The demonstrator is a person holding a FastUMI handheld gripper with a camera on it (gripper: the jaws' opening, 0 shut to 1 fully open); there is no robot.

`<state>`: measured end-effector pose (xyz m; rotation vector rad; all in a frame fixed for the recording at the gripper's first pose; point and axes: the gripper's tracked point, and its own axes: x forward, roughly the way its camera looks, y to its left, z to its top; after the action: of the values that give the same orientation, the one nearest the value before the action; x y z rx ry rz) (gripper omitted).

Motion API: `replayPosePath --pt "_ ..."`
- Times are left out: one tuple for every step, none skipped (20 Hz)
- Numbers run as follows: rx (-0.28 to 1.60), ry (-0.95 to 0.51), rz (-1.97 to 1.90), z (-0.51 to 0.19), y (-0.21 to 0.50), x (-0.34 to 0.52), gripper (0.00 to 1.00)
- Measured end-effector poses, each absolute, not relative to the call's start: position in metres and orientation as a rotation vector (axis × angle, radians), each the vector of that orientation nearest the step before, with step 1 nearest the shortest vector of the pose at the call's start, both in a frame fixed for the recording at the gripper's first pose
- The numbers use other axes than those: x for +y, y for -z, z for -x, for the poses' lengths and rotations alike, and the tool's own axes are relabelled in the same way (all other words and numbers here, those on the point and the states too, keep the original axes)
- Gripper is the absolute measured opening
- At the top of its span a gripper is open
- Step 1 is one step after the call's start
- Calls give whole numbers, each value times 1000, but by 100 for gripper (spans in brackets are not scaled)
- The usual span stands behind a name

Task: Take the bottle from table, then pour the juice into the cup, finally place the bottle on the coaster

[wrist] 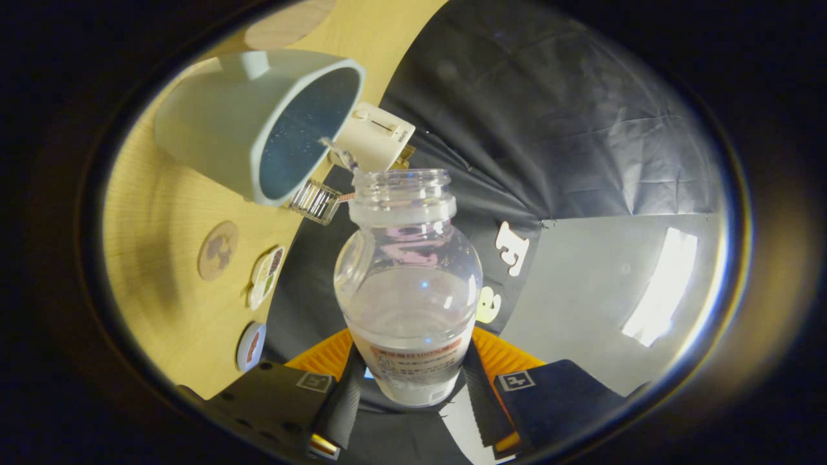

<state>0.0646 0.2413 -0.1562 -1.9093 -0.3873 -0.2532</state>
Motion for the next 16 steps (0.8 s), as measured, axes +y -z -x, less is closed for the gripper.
replayPosePath --pt "-390 255 1911 -64 155 241 77" --pt "-394 257 1912 -64 155 241 77" --pt "-394 257 1913 -64 155 240 77" --pt "-393 256 1912 -64 156 240 77" --pt "-393 254 1909 -63 155 240 77" --pt "-392 252 1902 -63 156 240 77" --pt "-386 248 1890 -63 156 239 77" --pt "-375 244 1874 -63 157 238 77" --pt "-359 238 1854 -64 158 235 77" --pt "-336 227 1829 -65 161 232 77" --pt "-305 211 1795 -65 166 226 77" --pt "-261 189 1749 -64 171 220 77" --pt "-201 161 1689 -66 180 213 77" --pt "-136 131 1615 -68 190 207 77" --pt "-70 103 1536 -69 198 201 77" --pt "-7 76 1458 -69 208 196 77"
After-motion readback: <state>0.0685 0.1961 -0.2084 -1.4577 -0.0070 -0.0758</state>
